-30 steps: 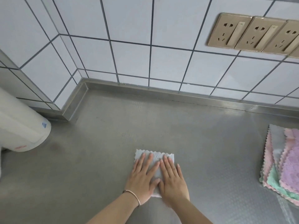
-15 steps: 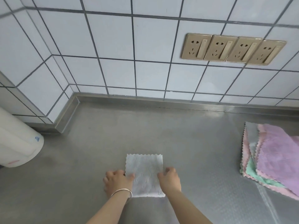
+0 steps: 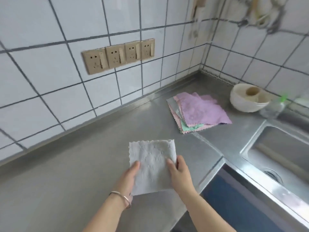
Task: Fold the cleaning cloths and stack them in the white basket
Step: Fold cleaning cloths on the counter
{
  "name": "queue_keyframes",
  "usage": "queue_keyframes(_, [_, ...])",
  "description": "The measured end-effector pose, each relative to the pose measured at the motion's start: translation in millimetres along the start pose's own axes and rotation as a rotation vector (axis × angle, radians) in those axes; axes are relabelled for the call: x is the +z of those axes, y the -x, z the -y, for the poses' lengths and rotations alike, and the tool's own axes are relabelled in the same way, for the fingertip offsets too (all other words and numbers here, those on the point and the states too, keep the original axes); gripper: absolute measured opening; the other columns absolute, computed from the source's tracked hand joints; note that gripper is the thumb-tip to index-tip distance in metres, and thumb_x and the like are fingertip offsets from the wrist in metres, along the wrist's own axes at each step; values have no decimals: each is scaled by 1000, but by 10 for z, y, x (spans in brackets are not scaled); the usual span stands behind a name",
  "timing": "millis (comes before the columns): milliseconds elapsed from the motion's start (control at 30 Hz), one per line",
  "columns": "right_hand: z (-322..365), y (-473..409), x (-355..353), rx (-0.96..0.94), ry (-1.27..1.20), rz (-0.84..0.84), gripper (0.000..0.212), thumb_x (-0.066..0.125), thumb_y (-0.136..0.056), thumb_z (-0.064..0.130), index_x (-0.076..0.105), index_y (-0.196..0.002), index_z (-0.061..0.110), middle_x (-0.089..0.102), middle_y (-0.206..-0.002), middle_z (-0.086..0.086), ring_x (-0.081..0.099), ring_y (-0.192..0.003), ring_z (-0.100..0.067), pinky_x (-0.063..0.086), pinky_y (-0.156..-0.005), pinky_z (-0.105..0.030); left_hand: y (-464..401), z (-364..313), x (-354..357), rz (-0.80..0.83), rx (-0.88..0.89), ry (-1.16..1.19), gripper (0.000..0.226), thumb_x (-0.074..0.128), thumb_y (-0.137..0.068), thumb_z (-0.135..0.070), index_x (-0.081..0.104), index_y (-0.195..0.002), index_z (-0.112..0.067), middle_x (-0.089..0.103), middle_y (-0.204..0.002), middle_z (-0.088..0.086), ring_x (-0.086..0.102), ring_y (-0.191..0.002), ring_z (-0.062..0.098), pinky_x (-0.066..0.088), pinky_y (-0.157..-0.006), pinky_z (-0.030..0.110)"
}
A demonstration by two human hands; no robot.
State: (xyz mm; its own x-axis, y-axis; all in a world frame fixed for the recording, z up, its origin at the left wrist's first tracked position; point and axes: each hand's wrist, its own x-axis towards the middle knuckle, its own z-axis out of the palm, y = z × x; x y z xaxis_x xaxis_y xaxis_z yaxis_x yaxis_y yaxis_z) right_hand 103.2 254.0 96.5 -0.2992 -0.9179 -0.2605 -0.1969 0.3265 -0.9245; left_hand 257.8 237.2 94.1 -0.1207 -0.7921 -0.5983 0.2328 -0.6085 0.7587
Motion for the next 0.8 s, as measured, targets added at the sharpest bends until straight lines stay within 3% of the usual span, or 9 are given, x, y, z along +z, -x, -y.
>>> queue_keyframes(67, [1, 214, -386, -40, -59, -146, 21, 49, -95, 22, 43, -75, 21, 44, -63, 12, 40, -57, -2, 33, -55, -16, 13, 74, 325, 88, -7, -115, 43, 45, -92, -46, 63, -108, -11, 69, -106, 2, 66, -95, 15, 48, -85, 32])
queue_keyframes(167, [-120, 614, -960, -108, -81, -417, 25, 49, -94, 12, 45, -73, 24, 51, -55, 21, 43, -52, 2, 36, -52, -11, 137, 288, 902, 38, 259, -707, 76, 37, -74, -78, 61, -79, -7, 61, -72, 8, 59, -75, 26, 42, -70, 33])
queue_keyframes(233, [-330, 995, -1382, -90, -120, -634, 23, 49, -94, 12, 46, -74, 22, 50, -53, 18, 41, -50, 0, 34, -50, -12, 390, 502, 1431, 178, 449, -870, 62, 37, -82, -66, 51, -62, -10, 50, -56, 5, 50, -61, 26, 38, -62, 37])
queue_keyframes(300, [-524, 1370, -1764, -64, -159, -825, 23, 49, -95, 14, 47, -73, 20, 48, -55, 11, 39, -48, -2, 32, -48, -14, 653, 783, 1882, 328, 559, -909, 46, 44, -90, -45, 51, -62, -9, 49, -53, 5, 49, -58, 26, 41, -63, 41])
queue_keyframes(367, [-782, 1825, -2118, -29, -194, -1022, 23, 48, -96, 12, 47, -73, 18, 48, -59, 5, 41, -49, -1, 33, -47, -13, 991, 1111, 2295, 488, 629, -976, 43, 47, -91, -39, 50, -61, -9, 47, -50, 2, 47, -52, 21, 38, -61, 39])
queue_keyframes(433, [-965, 2207, -2350, -4, -210, -1136, 21, 48, -96, 12, 48, -75, 17, 52, -61, 1, 45, -50, -1, 35, -47, -13, 1260, 1415, 2576, 616, 661, -988, 40, 47, -91, -38, 48, -57, -16, 48, -49, -3, 47, -48, 9, 35, -55, 31])
queue_keyframes(533, [-1293, 2892, -2730, 33, -251, -1320, 17, 48, -96, 16, 51, -80, 14, 57, -66, -2, 51, -55, -1, 37, -48, -12, 1828, 1979, 3009, 856, 667, -980, 31, 47, -92, -36, 52, -63, -25, 53, -49, -6, 52, -46, 4, 37, -47, 17])
queue_keyframes(667, [-1745, 4038, -3292, 61, -288, -1599, 17, 50, -96, 16, 51, -79, 11, 55, -66, -1, 51, -53, 2, 37, -48, -8, 2779, 2905, 3513, 1136, 597, -1021, 31, 44, -90, -46, 60, -72, -26, 66, -64, 4, 62, -61, 16, 44, -57, 31])
queue_keyframes(800, [-2115, 5043, -3708, 156, -261, -1741, 12, 46, -97, 16, 53, -90, 8, 61, -73, 0, 57, -61, 2, 40, -50, -7, 3635, 3693, 3902, 1312, 550, -1063, 31, 44, -92, -44, 62, -76, -24, 68, -73, -3, 64, -69, 16, 49, -63, 34])
